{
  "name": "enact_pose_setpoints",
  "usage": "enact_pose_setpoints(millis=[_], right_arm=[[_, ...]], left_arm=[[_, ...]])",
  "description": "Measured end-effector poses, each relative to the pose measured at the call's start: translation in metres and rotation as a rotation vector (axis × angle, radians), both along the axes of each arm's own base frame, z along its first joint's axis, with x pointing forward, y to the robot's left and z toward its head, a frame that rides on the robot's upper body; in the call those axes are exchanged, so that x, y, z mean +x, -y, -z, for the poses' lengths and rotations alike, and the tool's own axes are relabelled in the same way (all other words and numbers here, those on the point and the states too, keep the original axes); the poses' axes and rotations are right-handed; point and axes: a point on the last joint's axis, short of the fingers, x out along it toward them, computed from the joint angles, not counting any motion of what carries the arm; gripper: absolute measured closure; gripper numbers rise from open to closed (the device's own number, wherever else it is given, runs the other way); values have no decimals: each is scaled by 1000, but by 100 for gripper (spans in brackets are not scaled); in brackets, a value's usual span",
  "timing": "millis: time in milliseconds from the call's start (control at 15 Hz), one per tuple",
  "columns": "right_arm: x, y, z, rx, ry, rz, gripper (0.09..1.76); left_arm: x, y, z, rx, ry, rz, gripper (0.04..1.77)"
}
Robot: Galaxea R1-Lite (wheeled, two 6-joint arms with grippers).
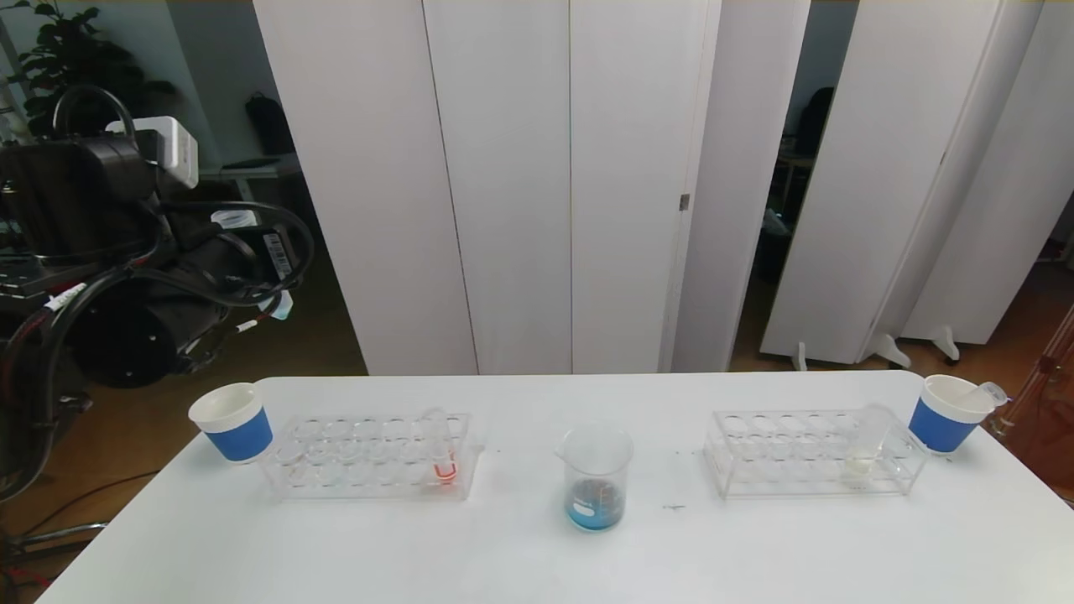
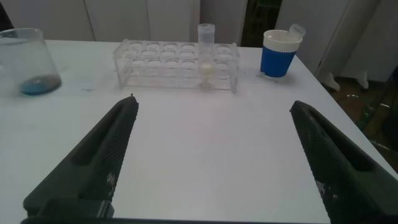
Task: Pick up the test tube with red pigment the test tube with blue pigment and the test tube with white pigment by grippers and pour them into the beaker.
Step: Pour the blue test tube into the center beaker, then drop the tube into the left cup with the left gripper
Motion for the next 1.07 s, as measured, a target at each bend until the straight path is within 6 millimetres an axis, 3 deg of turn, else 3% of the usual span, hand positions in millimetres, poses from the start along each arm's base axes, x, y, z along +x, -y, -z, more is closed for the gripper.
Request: enact_pose_setpoints(millis=[467, 1067], right_arm=[[0, 0, 0, 0, 0, 0, 10], [0, 0, 0, 0, 0, 0, 10]], left_arm=[[16, -47, 21, 116, 68, -193, 124], [37, -80, 78, 156, 45, -287, 124]])
